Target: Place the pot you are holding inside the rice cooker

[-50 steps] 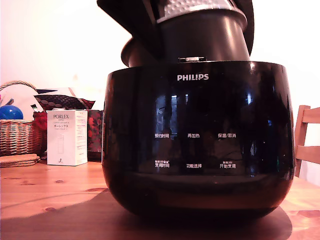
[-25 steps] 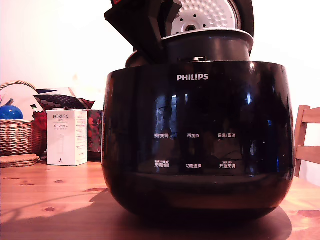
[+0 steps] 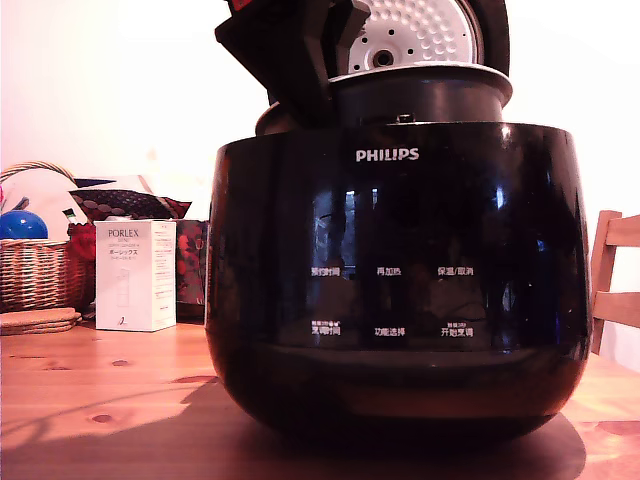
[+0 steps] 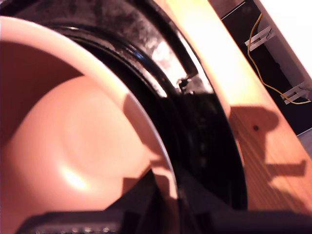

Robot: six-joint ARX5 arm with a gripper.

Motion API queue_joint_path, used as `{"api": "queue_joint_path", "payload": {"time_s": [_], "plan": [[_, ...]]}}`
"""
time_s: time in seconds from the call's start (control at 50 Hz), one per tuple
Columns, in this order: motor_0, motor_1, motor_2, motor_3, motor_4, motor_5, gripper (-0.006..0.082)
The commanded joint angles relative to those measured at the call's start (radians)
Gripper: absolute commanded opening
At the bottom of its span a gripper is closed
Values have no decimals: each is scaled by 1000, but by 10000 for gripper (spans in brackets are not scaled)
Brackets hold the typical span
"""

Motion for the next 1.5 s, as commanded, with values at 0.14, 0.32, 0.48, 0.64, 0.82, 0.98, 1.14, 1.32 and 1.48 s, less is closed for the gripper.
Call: {"api": "queue_joint_path", "payload": {"time_s": [0.14,0.32,0.48,0.64,0.82,0.98,1.14,1.32,1.48], "plan": [[-41,30,4,48,32,23,28],[-41,30,4,49,31,23,84],[-40,30,4,49,31,23,84],[-40,30,4,48,31,23,116],[-40,30,4,47,18,12,153],[-40,29,4,40,11,-14,154],[-40,24,4,2,-18,-24,153],[-40,21,18,-64,-49,-83,153],[-40,21,62,-121,-52,-134,153]]}}
